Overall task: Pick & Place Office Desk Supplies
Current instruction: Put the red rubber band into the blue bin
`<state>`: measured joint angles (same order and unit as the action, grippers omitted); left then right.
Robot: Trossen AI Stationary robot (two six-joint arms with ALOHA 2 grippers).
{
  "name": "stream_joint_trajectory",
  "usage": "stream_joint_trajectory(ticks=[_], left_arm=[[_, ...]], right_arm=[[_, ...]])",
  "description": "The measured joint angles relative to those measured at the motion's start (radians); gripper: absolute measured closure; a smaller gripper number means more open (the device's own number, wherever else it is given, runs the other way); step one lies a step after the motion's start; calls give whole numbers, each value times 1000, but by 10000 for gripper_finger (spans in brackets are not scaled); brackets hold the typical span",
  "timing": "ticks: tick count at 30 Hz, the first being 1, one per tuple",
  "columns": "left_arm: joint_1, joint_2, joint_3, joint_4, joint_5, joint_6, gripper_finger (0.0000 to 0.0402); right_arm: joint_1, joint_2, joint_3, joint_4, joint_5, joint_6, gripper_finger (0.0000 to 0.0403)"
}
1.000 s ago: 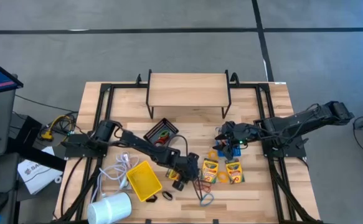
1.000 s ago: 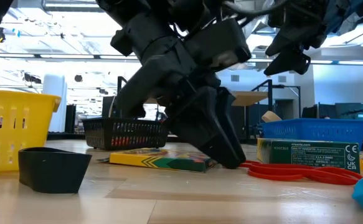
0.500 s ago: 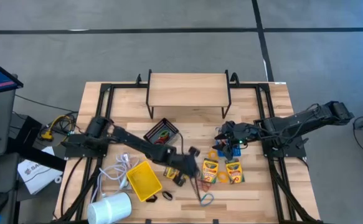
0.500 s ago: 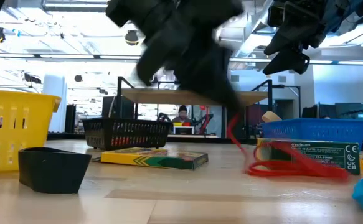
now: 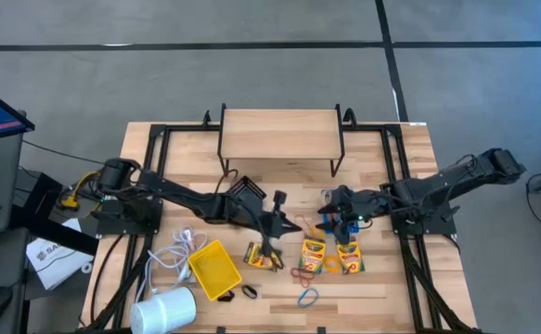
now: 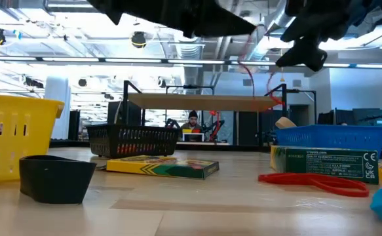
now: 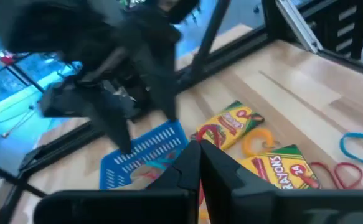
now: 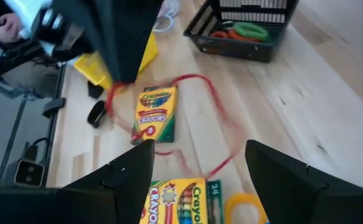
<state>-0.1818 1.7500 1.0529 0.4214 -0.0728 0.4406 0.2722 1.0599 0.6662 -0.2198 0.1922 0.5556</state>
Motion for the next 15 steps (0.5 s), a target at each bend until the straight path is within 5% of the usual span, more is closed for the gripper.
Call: stream_joint_trajectory(ticks=[15], left_arm=[[-3, 1, -4, 32, 0, -11, 401]], right_arm=[[1, 0, 0, 70, 38, 24, 154]])
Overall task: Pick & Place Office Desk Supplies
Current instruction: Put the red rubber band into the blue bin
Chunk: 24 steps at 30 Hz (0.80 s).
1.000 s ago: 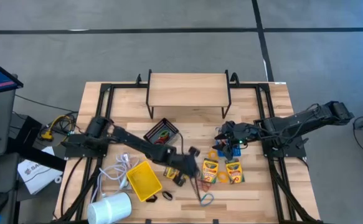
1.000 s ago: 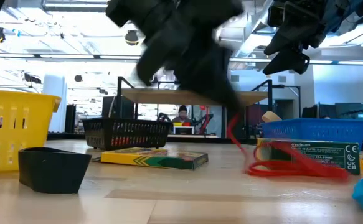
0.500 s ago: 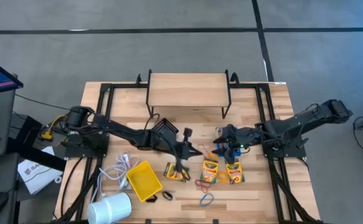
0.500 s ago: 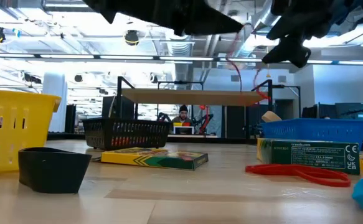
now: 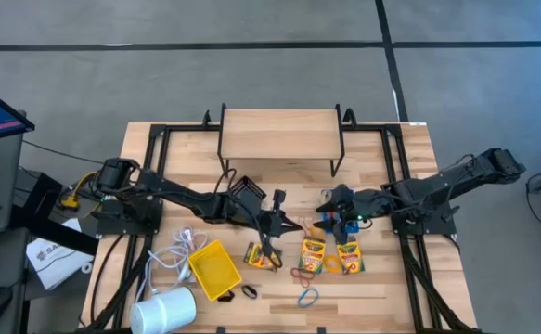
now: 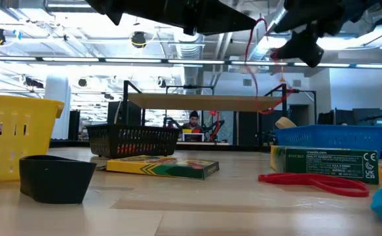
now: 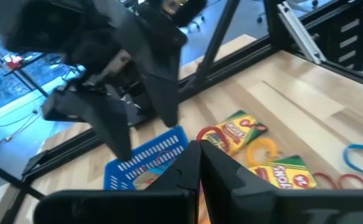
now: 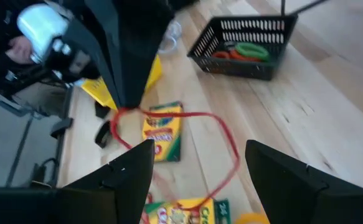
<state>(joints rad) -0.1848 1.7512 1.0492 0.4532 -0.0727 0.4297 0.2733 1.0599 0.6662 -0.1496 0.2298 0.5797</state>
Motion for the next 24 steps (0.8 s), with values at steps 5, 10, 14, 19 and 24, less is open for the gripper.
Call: stream_joint_trajectory(ticks=[5, 10, 14, 19, 24], left_arm=[[-20, 0, 0, 2, 0, 2, 402], [-21, 0, 2, 56, 0, 9, 401], [1, 0, 2, 81, 70, 53, 401], [44, -17, 20, 82, 178, 48, 401], [57, -30, 20, -13, 177, 40, 401]], right_arm=[[-1, 3, 0, 44, 0, -3, 154], [4, 50, 0, 78, 0, -14, 154], [8, 115, -2, 160, -23, -71, 154], [8, 143, -2, 345, -129, -146, 154], [8, 130, -1, 330, -132, -165, 154]])
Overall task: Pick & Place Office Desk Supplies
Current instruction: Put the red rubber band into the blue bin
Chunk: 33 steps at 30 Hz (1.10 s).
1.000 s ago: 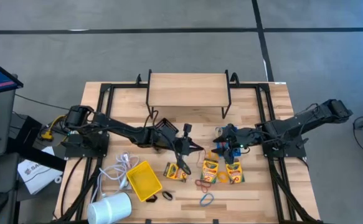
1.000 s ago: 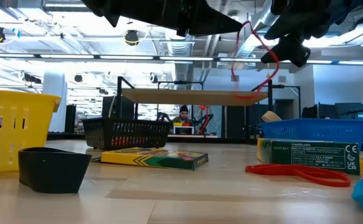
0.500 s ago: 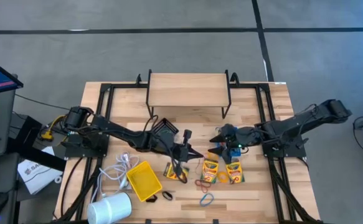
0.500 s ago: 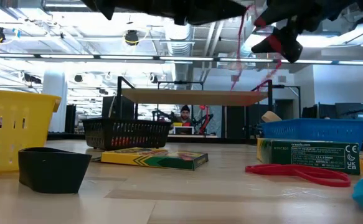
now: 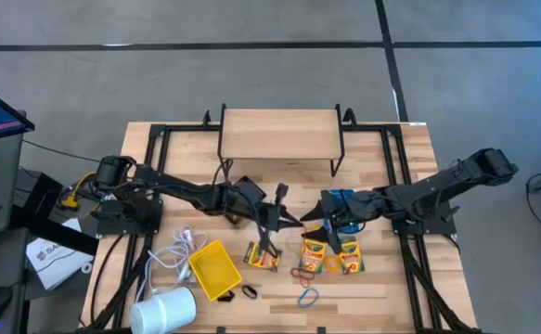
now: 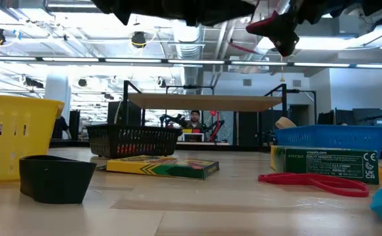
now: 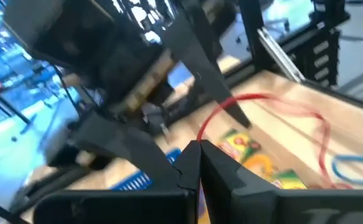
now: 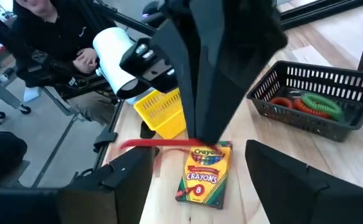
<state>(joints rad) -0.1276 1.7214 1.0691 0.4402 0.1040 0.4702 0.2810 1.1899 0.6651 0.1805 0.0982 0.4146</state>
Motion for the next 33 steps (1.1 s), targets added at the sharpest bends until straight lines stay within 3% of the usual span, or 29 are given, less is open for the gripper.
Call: stream_joint_trajectory(ticks=[11, 33], left_arm=[[-2, -4, -2, -52, -10, 3, 401], [-2, -4, -2, -2, -17, -1, 401]], right_arm=[[-7, 7, 1, 3, 7, -7, 154], [6, 7, 1, -84, 43, -6, 154]])
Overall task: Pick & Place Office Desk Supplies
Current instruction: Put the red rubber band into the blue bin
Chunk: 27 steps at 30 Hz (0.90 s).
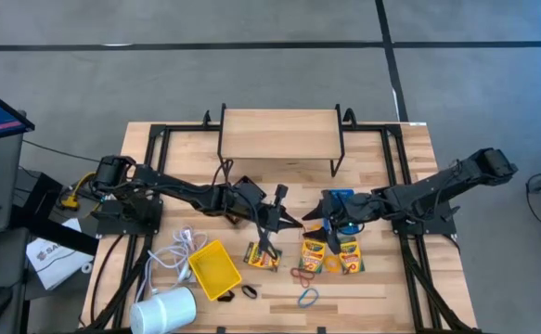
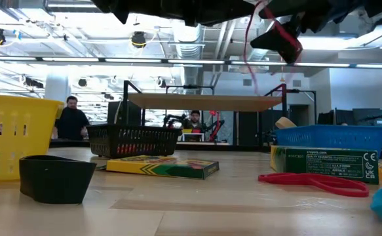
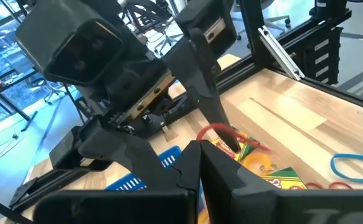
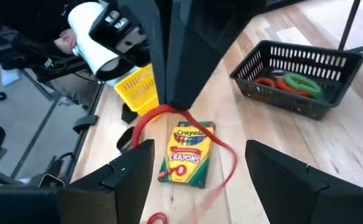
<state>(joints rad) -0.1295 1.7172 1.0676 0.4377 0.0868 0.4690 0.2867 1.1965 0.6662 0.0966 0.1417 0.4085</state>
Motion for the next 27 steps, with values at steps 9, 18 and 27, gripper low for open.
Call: stream_joint_trajectory(ticks=[9, 18, 27], left_arm=[[-14, -8, 0, 74, 80, -32, 401], [-21, -8, 0, 86, 82, -32, 400], [-18, -8, 0, 79, 82, -31, 400]], right_arm=[[-1, 0, 0, 7, 68, -27, 154], [9, 2, 0, 47, 41, -26, 154], [35, 2, 0, 61, 38, -24, 154]])
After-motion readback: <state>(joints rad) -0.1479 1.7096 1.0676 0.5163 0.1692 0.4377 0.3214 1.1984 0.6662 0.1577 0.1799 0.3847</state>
